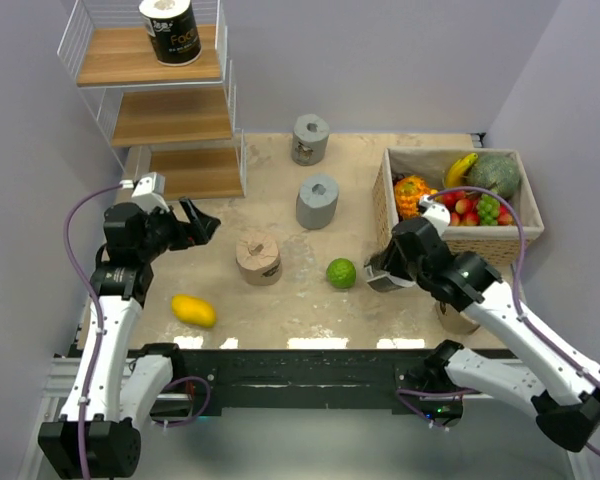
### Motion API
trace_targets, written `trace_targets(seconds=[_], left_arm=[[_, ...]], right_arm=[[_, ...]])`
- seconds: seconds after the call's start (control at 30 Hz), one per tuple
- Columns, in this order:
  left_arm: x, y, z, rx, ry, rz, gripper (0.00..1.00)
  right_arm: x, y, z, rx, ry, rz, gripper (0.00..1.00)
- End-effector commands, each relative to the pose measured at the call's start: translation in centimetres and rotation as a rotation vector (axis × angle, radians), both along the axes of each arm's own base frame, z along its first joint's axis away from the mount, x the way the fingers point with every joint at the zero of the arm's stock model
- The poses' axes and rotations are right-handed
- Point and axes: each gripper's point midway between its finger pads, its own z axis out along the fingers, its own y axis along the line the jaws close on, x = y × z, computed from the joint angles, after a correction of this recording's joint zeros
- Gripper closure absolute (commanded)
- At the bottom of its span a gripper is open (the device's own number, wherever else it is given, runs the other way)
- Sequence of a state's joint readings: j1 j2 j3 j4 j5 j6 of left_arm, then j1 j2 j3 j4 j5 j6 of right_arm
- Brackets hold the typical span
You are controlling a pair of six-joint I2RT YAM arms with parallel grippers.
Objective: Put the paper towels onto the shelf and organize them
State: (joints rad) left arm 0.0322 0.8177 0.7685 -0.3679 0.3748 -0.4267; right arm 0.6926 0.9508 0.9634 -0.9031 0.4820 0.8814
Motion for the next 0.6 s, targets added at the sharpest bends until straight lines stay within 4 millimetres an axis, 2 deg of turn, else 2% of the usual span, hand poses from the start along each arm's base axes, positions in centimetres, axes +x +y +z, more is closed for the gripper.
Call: trace_targets(seconds=[0.0,0.07,0.13,0.17,0.2,0.23,0.27,0.3,0.33,0.37,0.43,0.47,0.57], left_arm=[[-1.1,-2.9,5.8,-0.08,-0.137,-0.166,0.04],[-1.4,-3.8,7.1,-0.11,-0.164,-0.213,0.04],[-2.1,-5.1,8.3,-0.167,-0.19,-0.299,0.04],[-2.3,-5.6,8.7,-0.189,-0.203,-0.33,0.04],[-3.3,-6.7,9.2,-0.251,-0.193,-0.399,0.04],[-3.3,-7.2,9.6,-0.271,-0.242,-0.441,0.05],[-3.7,-7.7,9.9,-0.303,-0.251,-0.479,0.04],[-4.7,-8.5,9.8,-0.374,-0.223,-0.537,0.05],[-4.8,-8.7,11.0,-0.379,-0.288,-0.574,0.05],[-5.2,-9.0,11.3,-0.399,-0.295,-0.597,0.05],[-6.0,-9.3,12.6,-0.426,-0.334,-0.638,0.05],[-6.3,-9.5,13.1,-0.426,-0.354,-0.649,0.05],[-7.0,-9.8,14.4,-0.423,-0.393,-0.691,0.05]], right_arm=[[0.9,4.7,9.5,0.243,-0.261,0.246,0.7],[0.4,7.1,12.5,0.362,-0.334,0.362,0.69],[-0.2,8.6,14.7,0.414,-0.404,0.467,0.68],[0.0,9.6,17.0,0.467,-0.485,0.507,0.68],[-0.7,10.9,17.4,0.51,-0.49,0.585,0.68],[-0.8,11.6,18.2,0.54,-0.513,0.621,0.68],[-0.9,12.4,20.1,0.59,-0.574,0.66,0.67],[-1.6,13.5,20.7,0.637,-0.579,0.723,0.67],[-1.6,14.3,21.1,0.666,-0.589,0.76,0.67],[-1.8,14.9,22.9,0.714,-0.655,0.794,0.67],[-2.3,16.4,23.5,0.789,-0.656,0.868,0.66],[-2.4,16.7,25.0,0.825,-0.71,0.892,0.66],[-2.7,18.1,26.2,0.9,-0.745,0.966,0.66]])
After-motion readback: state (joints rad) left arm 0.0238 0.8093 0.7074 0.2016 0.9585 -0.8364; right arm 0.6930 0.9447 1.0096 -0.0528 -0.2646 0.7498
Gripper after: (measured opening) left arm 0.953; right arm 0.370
